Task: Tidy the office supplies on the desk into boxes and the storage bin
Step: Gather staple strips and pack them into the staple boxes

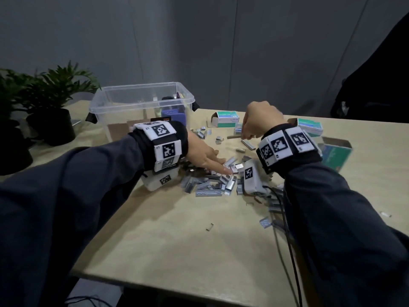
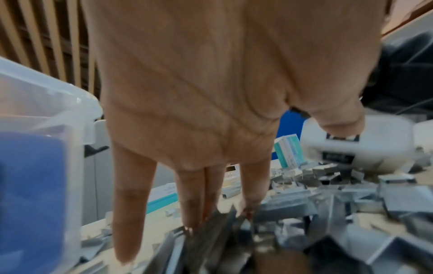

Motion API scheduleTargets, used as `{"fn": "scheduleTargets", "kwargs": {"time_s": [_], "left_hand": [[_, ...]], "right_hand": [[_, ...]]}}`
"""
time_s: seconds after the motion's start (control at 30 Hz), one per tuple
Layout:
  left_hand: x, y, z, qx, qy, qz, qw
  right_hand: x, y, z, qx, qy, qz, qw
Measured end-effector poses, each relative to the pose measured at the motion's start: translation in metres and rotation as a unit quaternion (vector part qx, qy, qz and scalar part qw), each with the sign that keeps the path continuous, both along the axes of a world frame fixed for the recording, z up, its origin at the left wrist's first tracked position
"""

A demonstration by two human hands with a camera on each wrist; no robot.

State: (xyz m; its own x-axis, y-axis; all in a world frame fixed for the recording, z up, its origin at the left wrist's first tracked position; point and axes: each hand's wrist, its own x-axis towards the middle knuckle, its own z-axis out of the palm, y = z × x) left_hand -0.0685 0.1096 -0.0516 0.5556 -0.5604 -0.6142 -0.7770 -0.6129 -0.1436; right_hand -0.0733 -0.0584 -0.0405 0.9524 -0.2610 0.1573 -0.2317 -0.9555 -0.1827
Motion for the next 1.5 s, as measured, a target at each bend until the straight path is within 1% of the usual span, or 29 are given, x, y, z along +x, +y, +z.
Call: {"fn": "scheduleTargets", "kwargs": {"time_s": [0.03, 0.1, 0.17, 0.23, 0.33, 0.47, 0.63, 0.8, 0.9, 0.97, 1.03, 1.07, 1.13, 1.2, 1.27, 1.33, 1.37, 1.4, 1.5], "left_hand": [[0.002, 0.003, 0.001, -0.018, 0.004, 0.013, 1.000], [0.006, 0.009, 0.004, -0.034, 0.022, 0.009, 0.999], [0.004, 0.011, 0.011, -0.059, 0.036, 0.024, 0.997], [0.010, 0.008, 0.015, -0.078, 0.008, 0.053, 0.996], [0.021, -0.002, 0.016, -0.087, -0.051, 0.081, 0.992], [0.033, -0.010, 0.016, -0.085, -0.107, 0.104, 0.985], [0.035, -0.016, 0.014, -0.091, -0.115, 0.125, 0.981], [0.042, -0.020, 0.010, -0.095, -0.137, 0.100, 0.981], [0.040, -0.026, 0.012, -0.118, -0.157, 0.082, 0.977], [0.035, -0.031, 0.013, -0.117, -0.168, 0.060, 0.977], [0.039, -0.037, 0.008, -0.105, -0.152, 0.063, 0.981], [0.042, -0.038, 0.006, -0.103, -0.135, 0.076, 0.982], [0.046, -0.035, 0.002, -0.107, -0.077, 0.118, 0.984], [0.042, -0.029, 0.002, -0.096, -0.071, 0.081, 0.990], [0.035, -0.026, 0.005, -0.101, -0.059, 0.093, 0.989], [0.028, -0.025, 0.006, -0.103, -0.071, 0.102, 0.987], [0.023, -0.021, 0.010, -0.115, -0.083, 0.081, 0.987], [0.022, -0.018, 0.012, -0.126, -0.078, 0.076, 0.986], [0.025, 0.002, 0.018, -0.161, -0.027, 0.096, 0.982]], "right_hand": [[0.002, 0.001, 0.000, -0.005, 0.007, -0.005, 1.000], [0.006, 0.001, 0.000, -0.005, 0.019, -0.012, 1.000], [0.007, 0.001, 0.002, 0.005, 0.033, -0.015, 0.999], [0.008, 0.004, 0.002, 0.003, 0.043, -0.011, 0.999], [0.010, 0.012, 0.001, -0.027, 0.053, 0.001, 0.998], [0.014, 0.022, -0.001, -0.049, 0.053, 0.007, 0.997], [0.019, 0.017, -0.008, -0.043, 0.057, -0.008, 0.997], [0.025, 0.013, -0.007, -0.050, 0.090, -0.008, 0.995], [0.027, 0.014, -0.003, -0.076, 0.097, -0.008, 0.992], [0.025, 0.014, 0.000, -0.086, 0.108, -0.011, 0.990], [0.022, 0.014, 0.001, -0.091, 0.138, 0.001, 0.986], [0.019, 0.016, 0.001, -0.098, 0.153, 0.008, 0.983], [0.019, 0.016, -0.002, -0.112, 0.158, 0.013, 0.981], [0.013, 0.019, -0.001, -0.126, 0.154, 0.022, 0.980], [0.006, 0.024, 0.001, -0.133, 0.156, 0.042, 0.978], [0.003, 0.028, 0.001, -0.146, 0.155, 0.065, 0.975], [0.004, 0.031, 0.000, -0.150, 0.161, 0.073, 0.973], [0.005, 0.034, -0.001, -0.153, 0.161, 0.083, 0.971], [0.007, 0.047, -0.004, -0.170, 0.167, 0.116, 0.964]]}}
